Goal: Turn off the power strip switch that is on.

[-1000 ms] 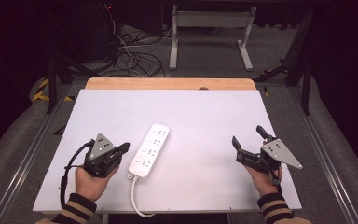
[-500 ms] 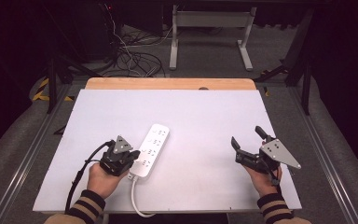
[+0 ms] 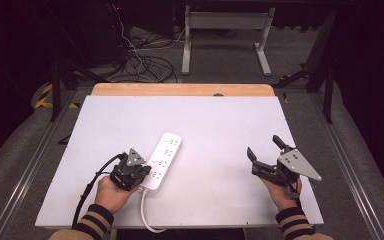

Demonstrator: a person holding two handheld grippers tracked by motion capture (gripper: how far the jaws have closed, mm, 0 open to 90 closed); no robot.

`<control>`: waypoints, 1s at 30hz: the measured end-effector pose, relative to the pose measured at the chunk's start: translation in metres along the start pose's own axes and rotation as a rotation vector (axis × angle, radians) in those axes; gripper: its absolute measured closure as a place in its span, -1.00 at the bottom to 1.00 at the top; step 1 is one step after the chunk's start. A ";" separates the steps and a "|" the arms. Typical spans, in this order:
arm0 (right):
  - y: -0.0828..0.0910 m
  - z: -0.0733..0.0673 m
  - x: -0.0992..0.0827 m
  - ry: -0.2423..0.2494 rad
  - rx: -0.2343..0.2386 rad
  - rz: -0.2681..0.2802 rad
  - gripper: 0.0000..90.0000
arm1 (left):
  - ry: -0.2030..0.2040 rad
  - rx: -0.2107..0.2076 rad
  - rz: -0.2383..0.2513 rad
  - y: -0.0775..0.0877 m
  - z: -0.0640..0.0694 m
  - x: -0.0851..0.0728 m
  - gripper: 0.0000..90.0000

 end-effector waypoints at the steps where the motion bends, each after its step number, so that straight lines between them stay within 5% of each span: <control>1: 0.000 0.000 0.000 0.001 0.000 0.000 -0.77 | -0.005 0.009 0.000 0.000 -0.001 0.000 1.00; 9: 0.001 -0.002 0.001 0.009 0.003 0.001 -0.77 | 0.015 0.006 0.024 -0.002 -0.001 -0.002 1.00; 21: -0.001 -0.005 0.001 0.022 0.013 0.001 -0.76 | 0.018 0.007 -0.018 -0.003 -0.001 0.001 1.00; 24: -0.002 -0.006 0.001 0.024 0.016 -0.002 -0.76 | -0.006 0.041 -0.010 -0.003 -0.001 0.001 1.00; 30: -0.001 -0.006 0.001 0.023 0.018 -0.003 -0.76 | 0.006 0.018 -0.016 -0.003 -0.001 0.001 1.00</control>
Point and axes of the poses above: each handheld gripper's, and its own axes: y roughly backward along the jaws, x roughly out of its top, z roughly to its right, the point moved 5 cm from there along -y, roughly forward along the jaws, and after that the axes turned 12 degrees about y, right-handed, at the moved point
